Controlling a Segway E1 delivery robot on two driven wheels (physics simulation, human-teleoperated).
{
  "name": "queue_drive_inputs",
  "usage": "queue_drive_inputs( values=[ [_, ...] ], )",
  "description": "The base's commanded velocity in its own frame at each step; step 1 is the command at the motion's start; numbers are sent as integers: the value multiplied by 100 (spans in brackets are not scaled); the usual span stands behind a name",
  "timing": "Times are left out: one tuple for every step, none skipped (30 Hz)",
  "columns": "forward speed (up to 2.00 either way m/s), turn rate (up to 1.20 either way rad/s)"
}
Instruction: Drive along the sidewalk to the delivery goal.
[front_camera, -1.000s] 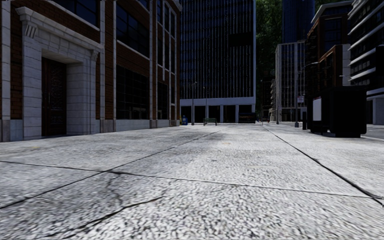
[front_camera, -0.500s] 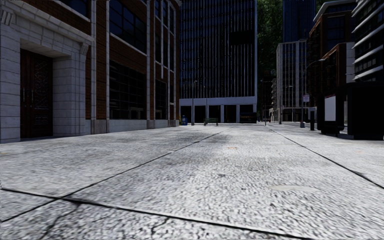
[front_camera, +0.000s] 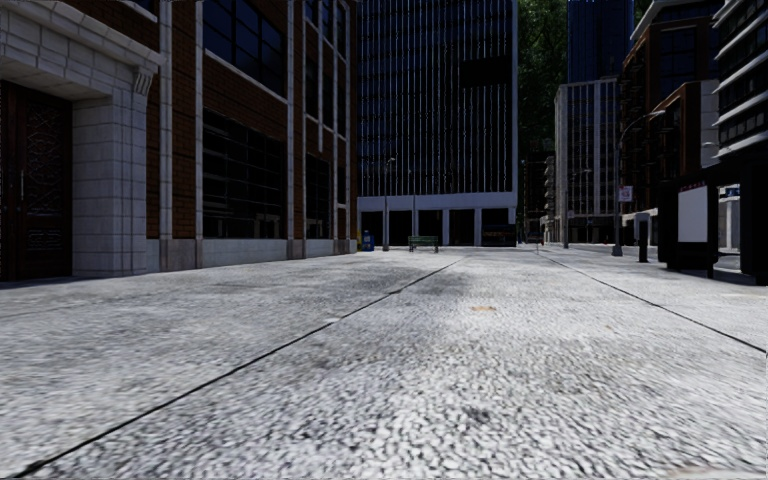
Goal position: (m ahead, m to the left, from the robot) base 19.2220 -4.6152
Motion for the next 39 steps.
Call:
queue_drive_inputs(
  values=[
    [200,0],
    [200,0],
    [200,0],
    [200,0],
    [200,0],
    [200,0],
    [200,0],
    [200,0],
    [200,0],
    [200,0],
    [200,0],
    [200,0],
    [200,0],
    [200,0],
    [200,0],
    [200,0],
    [200,0],
    [200,0],
    [200,0],
    [200,0],
    [200,0],
    [200,0],
    [200,0],
    [200,0],
    [200,0],
    [200,0],
    [200,0],
    [200,0],
    [200,0],
    [200,0],
    [200,0],
    [200,0],
    [200,0],
    [200,0],
    [200,0],
    [200,0],
    [200,0],
    [200,0],
    [200,0]
  ],
)
